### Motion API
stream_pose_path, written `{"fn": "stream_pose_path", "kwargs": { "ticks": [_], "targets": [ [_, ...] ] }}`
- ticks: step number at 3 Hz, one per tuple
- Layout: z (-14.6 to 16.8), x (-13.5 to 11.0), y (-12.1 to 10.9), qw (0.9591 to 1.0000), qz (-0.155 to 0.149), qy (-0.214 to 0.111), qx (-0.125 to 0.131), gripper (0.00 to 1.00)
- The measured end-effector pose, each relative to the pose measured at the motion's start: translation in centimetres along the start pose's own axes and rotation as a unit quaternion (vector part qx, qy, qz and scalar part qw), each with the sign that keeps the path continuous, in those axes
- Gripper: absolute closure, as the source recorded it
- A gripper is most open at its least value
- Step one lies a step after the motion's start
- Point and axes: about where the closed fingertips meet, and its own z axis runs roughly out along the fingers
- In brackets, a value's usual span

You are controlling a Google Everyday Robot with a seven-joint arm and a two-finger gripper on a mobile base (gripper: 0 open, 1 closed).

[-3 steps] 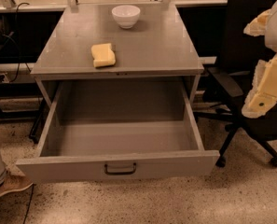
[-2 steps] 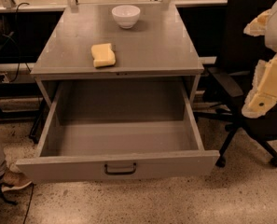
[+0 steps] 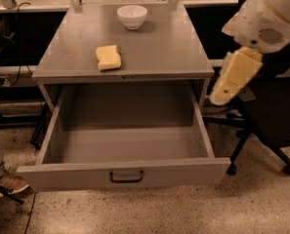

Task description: Place sponge into top drawer

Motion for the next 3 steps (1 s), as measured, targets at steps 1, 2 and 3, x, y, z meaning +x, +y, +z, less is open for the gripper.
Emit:
{"fn": "stream_pose_path", "kwargs": {
  "ticks": [1,2,3],
  "targets": [
    [8.5,-8.1,-2.0,0.9923,0.060,-0.081,-0.072,0.00],
    [13.9,-13.9,-2.9,0.9771,0.132,-0.119,-0.117,0.00],
    [13.9,-13.9,-2.8,0.9773,0.131,-0.119,-0.117,0.00]
  ]
}}
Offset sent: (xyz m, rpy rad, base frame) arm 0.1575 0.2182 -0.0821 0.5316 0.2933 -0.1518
